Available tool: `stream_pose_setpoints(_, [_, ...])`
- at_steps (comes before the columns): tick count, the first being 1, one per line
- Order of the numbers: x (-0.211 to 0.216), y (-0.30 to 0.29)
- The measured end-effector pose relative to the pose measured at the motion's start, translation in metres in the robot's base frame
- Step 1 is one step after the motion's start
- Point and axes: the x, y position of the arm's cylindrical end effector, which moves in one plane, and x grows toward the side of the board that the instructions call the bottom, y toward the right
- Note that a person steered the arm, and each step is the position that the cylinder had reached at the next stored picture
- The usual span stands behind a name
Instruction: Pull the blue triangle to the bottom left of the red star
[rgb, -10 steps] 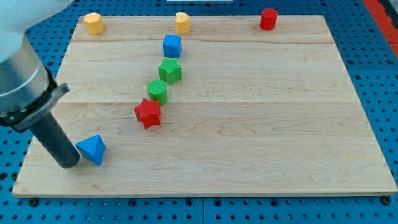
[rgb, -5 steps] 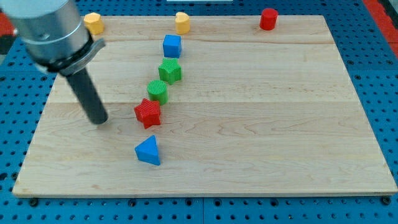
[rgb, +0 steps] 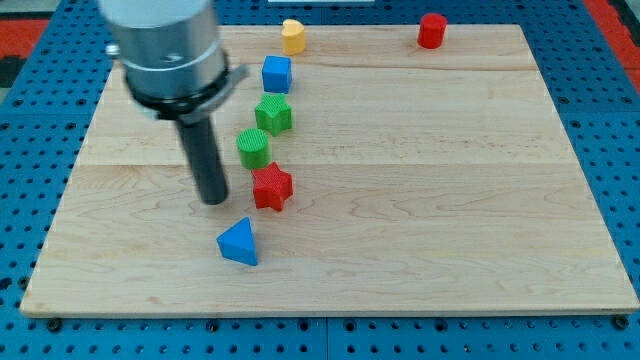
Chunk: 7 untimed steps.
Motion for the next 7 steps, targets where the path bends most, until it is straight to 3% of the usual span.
stream_pose_setpoints(1, [0.048,-0.039])
stream_pose_setpoints(3, [0.093,0.052])
stream_pose_setpoints(4, [0.058,0.056])
stream_pose_setpoints(7, [0.089,0.109])
